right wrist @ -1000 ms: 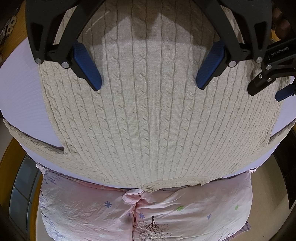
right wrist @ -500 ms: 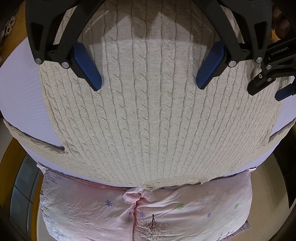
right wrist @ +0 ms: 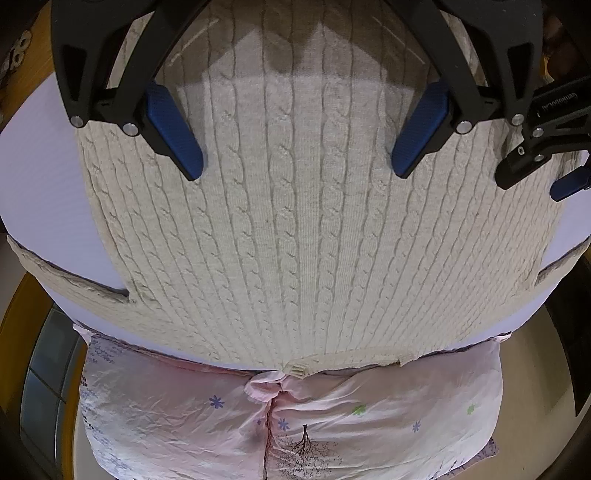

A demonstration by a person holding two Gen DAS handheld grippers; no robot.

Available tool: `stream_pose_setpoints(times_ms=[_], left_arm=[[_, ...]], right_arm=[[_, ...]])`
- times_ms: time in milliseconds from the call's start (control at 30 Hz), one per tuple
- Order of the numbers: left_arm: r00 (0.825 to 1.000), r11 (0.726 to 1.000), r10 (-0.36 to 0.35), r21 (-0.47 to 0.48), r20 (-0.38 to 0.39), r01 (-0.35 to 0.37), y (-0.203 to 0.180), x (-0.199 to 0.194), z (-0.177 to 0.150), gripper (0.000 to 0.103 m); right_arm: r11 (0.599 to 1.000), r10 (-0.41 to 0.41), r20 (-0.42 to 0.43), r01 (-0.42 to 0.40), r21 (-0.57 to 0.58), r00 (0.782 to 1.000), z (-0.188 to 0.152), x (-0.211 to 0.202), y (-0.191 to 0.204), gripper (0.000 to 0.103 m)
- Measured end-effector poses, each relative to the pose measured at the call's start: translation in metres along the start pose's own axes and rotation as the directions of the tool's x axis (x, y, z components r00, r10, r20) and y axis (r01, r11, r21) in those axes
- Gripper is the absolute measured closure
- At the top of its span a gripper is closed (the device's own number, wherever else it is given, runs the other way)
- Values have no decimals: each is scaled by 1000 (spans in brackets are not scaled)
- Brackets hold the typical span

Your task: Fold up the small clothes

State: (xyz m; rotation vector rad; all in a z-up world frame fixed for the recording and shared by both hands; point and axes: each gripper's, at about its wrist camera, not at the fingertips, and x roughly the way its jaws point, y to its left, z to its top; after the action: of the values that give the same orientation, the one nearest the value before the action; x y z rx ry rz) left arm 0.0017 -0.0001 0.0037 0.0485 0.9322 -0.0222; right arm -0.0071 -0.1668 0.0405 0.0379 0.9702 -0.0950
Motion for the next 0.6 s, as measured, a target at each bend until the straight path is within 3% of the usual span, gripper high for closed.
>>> stream_pose_setpoints(times_ms=[100, 233, 300, 367, 433, 500, 567, 600], left_arm=[[1000, 1000, 0, 2, 7, 0, -1, 1, 1, 1], [998, 1000, -7, 17, 57, 6, 1, -1, -6, 1], [998, 1000, -14, 29, 62, 13, 2, -3, -6, 1], [997, 999, -37, 30, 64, 35, 7, -2, -2, 1], [995, 999, -48, 16, 91, 47, 14, -4, 2, 1], [990, 998, -60, 3, 128, 60, 23, -5, 7, 1], [987, 997, -75, -20, 145, 78, 37, -3, 15, 1], [986, 996, -80, -33, 144, 85, 42, -1, 17, 1]], right_arm=[[1000, 9, -2, -9, -18, 1000, 0, 1, 0, 2], [992, 114, 0, -113, -55, 994, 7, -2, -20, 2], [985, 157, 72, -161, 66, 985, 20, -14, -65, 2], [961, 129, 146, -160, 224, 981, 35, -24, -124, 2], [899, 51, 171, -120, 422, 984, 47, -25, -197, 4], [802, 14, 161, -107, 587, 987, 54, -15, -266, 24], [696, -17, 115, -70, 714, 993, 57, 2, -323, 38], [627, -32, 72, -36, 778, 997, 57, 13, -354, 39]])
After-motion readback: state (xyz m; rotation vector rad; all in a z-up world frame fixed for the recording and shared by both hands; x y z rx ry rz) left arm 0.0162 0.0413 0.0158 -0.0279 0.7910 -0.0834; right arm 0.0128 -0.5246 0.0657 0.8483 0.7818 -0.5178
